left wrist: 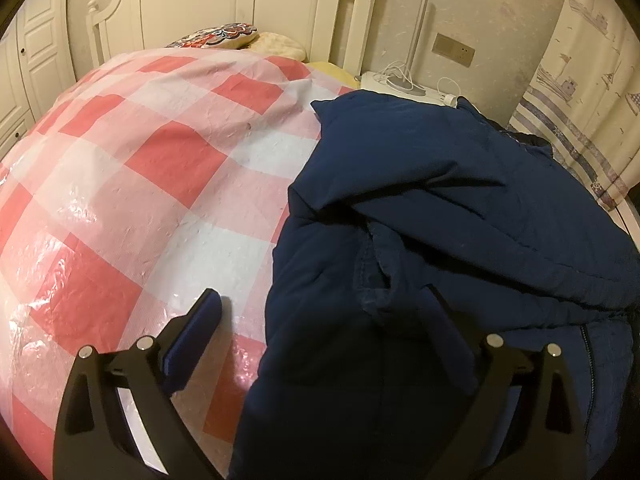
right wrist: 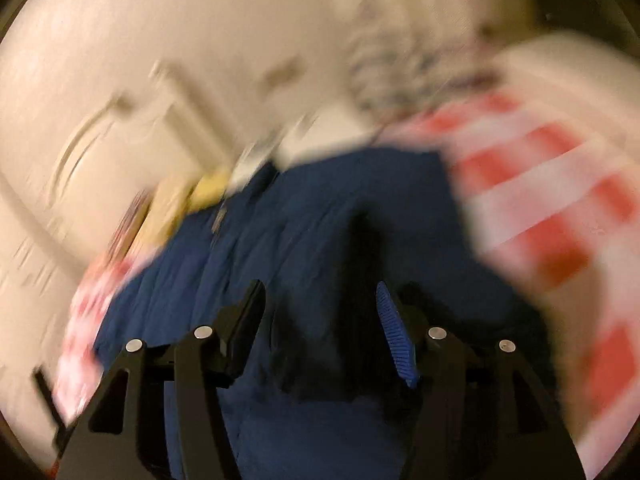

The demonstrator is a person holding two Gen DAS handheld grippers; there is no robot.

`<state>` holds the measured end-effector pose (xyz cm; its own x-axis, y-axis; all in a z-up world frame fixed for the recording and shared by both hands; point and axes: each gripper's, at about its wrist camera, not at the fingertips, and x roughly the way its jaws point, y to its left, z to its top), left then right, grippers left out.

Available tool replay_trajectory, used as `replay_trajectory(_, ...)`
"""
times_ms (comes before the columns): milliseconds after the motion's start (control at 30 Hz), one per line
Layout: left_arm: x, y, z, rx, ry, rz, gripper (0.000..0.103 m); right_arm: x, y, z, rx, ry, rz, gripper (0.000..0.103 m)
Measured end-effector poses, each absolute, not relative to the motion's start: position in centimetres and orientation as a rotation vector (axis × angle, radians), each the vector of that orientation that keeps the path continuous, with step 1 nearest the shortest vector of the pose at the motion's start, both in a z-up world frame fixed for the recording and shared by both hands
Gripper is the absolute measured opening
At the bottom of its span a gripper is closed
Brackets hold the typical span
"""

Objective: Fold large clothes

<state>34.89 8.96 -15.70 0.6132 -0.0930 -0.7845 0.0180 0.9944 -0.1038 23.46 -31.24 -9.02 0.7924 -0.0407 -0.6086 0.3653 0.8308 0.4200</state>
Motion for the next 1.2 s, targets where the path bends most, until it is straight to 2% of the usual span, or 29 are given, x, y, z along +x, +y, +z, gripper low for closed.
replay_trajectory(100, 34.9, 9.0, -15.7, -0.088, 0.909, -0.063, 0.098, 21.9, -29.5, -6.7, 0.444, 0.486, -0.242, 0.056)
replay_trajectory(167, 34.9, 9.0, -15.7, -0.088, 0.909, -0.063, 0.098, 23.5, -26.3, -6.2, 0.262, 0.537, -0.16, 0.056)
replay_trajectory(300, 34.8, 9.0, -15.7, -0.091, 0.909, -0.061, 0.099, 27.0, -24.3, -8.9, 0.123, 0.701, -0.183, 0.056)
replay_trajectory(367, 34.8, 9.0, -15.7, -0.088, 0.909, -0.056, 0.1, 28.2, -25.5, -11.3, 0.168, 0.8, -0.187, 0.057)
replay_trajectory(500, 33.7, 8.0, -14.3, -0.006, 0.86, 0.014, 0.098, 28.3, -25.4, -12.1, 0.143, 0.807, -0.18, 0.059)
replay_trajectory(667, 31.4, 5.1, -8.0, -0.038, 0.669, -0.082, 0.099, 28.1, -24.7, -12.7, 0.111, 0.791, -0.189, 0.062)
replay_trajectory(733, 32.0, 2.9, -6.7, -0.017, 0.655, -0.165, 0.101, 28.5, -24.7, -12.7, 0.116, 0.791, -0.186, 0.063)
replay_trajectory(833, 34.7, -1.0, -7.7, 0.084, 0.707, -0.209, 0.101, 28.5, -24.7, -12.6, 0.132, 0.788, -0.176, 0.063)
replay_trajectory(933, 38.3, -3.5, -13.1, 0.167, 0.895, -0.186, 0.101, 28.5, -24.8, -12.6, 0.134, 0.787, -0.168, 0.065)
replay_trajectory(1067, 37.7, -4.2, -14.1, 0.228, 0.865, -0.168, 0.101, 28.5, -24.6, -12.6, 0.128, 0.789, -0.162, 0.068)
replay_trajectory(1200, 37.7, -4.0, -10.4, 0.208, 0.761, -0.148, 0.101, 28.7, -24.5, -12.7, 0.122, 0.796, -0.161, 0.069)
